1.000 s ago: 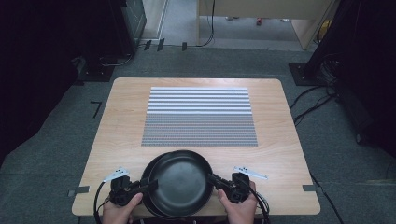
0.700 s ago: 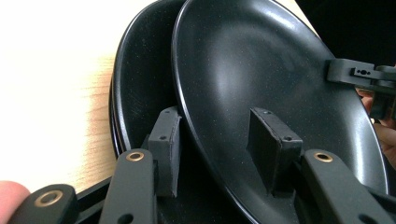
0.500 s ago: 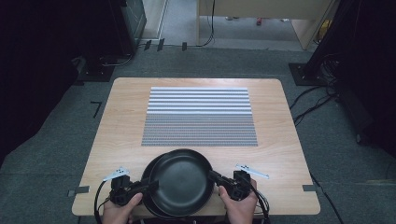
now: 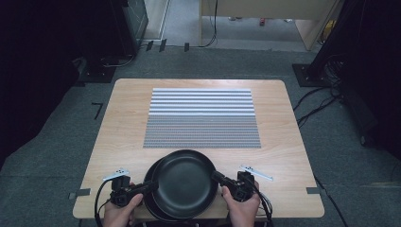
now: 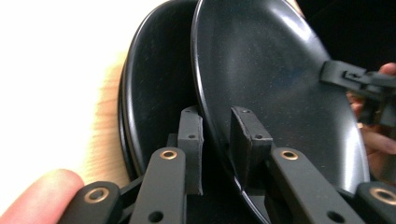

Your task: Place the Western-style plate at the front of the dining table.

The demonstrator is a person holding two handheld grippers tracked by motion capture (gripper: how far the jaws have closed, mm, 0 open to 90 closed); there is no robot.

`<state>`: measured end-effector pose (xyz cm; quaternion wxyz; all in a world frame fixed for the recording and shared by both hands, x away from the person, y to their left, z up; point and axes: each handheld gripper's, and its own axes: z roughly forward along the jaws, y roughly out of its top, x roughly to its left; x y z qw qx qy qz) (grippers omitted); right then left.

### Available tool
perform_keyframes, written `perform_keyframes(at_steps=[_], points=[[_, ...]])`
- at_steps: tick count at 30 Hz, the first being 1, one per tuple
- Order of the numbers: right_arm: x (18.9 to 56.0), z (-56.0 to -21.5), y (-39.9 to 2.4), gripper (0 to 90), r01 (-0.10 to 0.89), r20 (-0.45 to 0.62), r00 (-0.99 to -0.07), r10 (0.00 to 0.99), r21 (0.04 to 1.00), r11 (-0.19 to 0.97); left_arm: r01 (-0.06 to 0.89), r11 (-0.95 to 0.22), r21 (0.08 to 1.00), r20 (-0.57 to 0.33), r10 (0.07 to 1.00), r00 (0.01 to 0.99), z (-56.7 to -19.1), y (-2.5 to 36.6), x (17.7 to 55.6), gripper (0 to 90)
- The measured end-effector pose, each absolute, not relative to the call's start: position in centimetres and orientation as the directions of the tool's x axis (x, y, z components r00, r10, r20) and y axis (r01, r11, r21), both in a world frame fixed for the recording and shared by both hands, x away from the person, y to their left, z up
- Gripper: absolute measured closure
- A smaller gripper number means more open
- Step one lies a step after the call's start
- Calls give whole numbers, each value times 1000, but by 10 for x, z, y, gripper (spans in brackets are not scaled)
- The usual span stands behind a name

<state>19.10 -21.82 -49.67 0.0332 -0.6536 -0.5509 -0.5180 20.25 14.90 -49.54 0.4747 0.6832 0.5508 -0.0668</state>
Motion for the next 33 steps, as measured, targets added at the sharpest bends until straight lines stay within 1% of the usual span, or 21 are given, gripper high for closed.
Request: perform_keyframes(at_steps=[6,11,17,26,31,32,33], points=[[195,-497,-221,861,755,729,-138,671,516,-405,812,65,580,-608,697,379,-491,147,207,766],[204,-500,-225,860,773,769,-111,629,465,-432,807,72,587,-613,689,385,-484,145,214,764],[216,-495,-228,857,771,776,-121,619,466,-434,815,96,571,-646,666,374,-482,143,225,767],[239,-477,-236,853,758,778,-149,610,486,-434,810,93,579,-649,654,389,-467,136,247,765],[259,-466,-245,851,746,780,-157,606,495,-444,805,79,588,-640,653,404,-454,126,270,765],[263,-464,-246,851,744,781,-154,605,494,-449,805,79,588,-640,653,404,-454,126,270,763],[266,-462,-248,850,741,780,-152,607,496,-452,805,75,588,-640,652,407,-451,122,280,763]])
